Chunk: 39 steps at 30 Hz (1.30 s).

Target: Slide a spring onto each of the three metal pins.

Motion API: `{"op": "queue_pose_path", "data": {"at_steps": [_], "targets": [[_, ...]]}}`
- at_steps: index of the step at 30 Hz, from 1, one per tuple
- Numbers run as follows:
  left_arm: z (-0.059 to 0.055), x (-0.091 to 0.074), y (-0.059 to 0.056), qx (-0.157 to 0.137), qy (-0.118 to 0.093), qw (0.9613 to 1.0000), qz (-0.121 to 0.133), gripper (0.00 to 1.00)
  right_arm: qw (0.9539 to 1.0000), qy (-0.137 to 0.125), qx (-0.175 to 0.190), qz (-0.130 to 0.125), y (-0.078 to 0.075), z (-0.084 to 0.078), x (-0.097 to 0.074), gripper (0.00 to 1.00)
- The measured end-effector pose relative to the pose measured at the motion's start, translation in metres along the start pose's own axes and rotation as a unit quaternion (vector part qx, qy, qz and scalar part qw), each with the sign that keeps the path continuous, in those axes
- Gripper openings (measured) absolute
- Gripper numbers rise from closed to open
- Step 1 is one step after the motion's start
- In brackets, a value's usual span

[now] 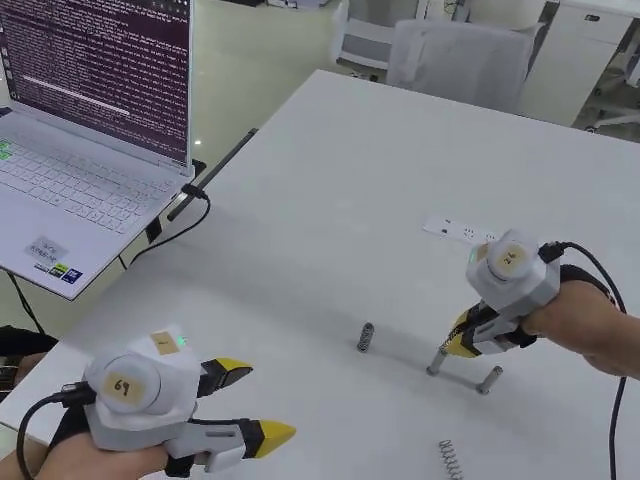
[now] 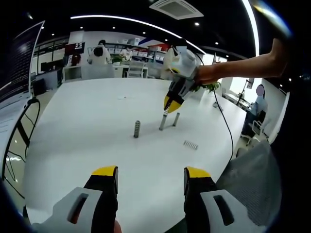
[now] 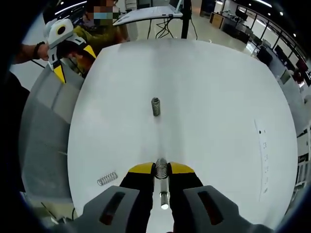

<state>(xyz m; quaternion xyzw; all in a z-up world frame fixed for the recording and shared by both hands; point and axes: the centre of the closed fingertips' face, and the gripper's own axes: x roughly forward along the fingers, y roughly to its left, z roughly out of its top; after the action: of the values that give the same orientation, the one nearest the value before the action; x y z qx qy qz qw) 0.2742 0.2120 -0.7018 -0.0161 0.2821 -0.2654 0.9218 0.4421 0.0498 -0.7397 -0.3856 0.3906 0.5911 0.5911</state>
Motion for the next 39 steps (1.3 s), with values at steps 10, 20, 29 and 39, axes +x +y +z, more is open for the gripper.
{"op": "queue_pose_path", "data": {"at_steps": [10, 20, 29, 39], "targets": [[0.000, 0.001, 0.001, -0.003, 0.001, 1.0000, 0.002, 0.49, 0.9998, 0.010, -0.016, 0.005, 0.002, 0.001, 0.005, 0.08], [0.000, 0.001, 0.002, -0.001, 0.002, 1.0000, 0.003, 0.49, 0.9992, 0.027, -0.027, 0.010, 0.002, -0.003, 0.016, 0.08], [-0.001, -0.002, 0.004, -0.002, 0.003, 1.0000, 0.005, 0.49, 0.9985, 0.044, -0.031, 0.016, 0.003, -0.007, 0.029, 0.08], [-0.003, -0.003, 0.005, -0.005, 0.005, 0.9999, 0.008, 0.49, 0.9982, 0.051, -0.024, 0.018, 0.003, -0.013, 0.041, 0.09]]}}
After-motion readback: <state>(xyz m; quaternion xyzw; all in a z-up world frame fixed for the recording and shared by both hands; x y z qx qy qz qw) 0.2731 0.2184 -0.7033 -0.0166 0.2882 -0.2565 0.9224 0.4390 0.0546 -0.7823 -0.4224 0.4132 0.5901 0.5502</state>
